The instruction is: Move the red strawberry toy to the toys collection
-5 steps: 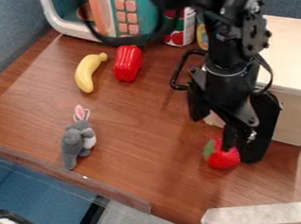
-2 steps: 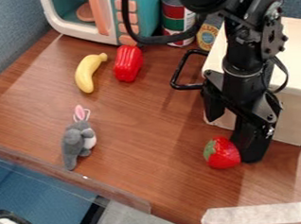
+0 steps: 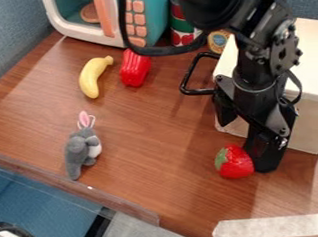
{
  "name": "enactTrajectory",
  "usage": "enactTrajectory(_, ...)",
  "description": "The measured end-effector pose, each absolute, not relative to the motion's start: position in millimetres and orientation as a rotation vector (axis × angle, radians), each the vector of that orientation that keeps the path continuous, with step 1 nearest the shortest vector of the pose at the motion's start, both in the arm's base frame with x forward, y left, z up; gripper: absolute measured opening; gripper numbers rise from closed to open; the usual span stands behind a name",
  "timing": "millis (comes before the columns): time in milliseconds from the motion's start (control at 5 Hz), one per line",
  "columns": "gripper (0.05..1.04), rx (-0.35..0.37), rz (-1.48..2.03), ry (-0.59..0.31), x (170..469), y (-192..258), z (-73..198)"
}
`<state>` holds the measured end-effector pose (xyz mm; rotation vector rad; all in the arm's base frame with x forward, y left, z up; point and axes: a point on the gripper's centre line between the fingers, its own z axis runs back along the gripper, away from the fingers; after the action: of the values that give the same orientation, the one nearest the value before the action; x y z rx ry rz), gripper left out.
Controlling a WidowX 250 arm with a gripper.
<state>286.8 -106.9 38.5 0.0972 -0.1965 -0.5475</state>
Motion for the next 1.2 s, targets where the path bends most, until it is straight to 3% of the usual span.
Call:
enactTrajectory(200, 1.0, 0.118, -0.608, -0.106, 256.3, -95.6, 20.8)
enactTrajectory(400, 1.0, 0.084, -0.58, -0.204, 258.6, -91.6, 48.1)
enactTrajectory(600, 1.0, 0.04, -0.533, -0.222, 260.8, -81.2, 63.2)
enactTrajectory(1200, 1.0, 0.048, -0.444, -0.21, 253.5, -49.4, 67.4)
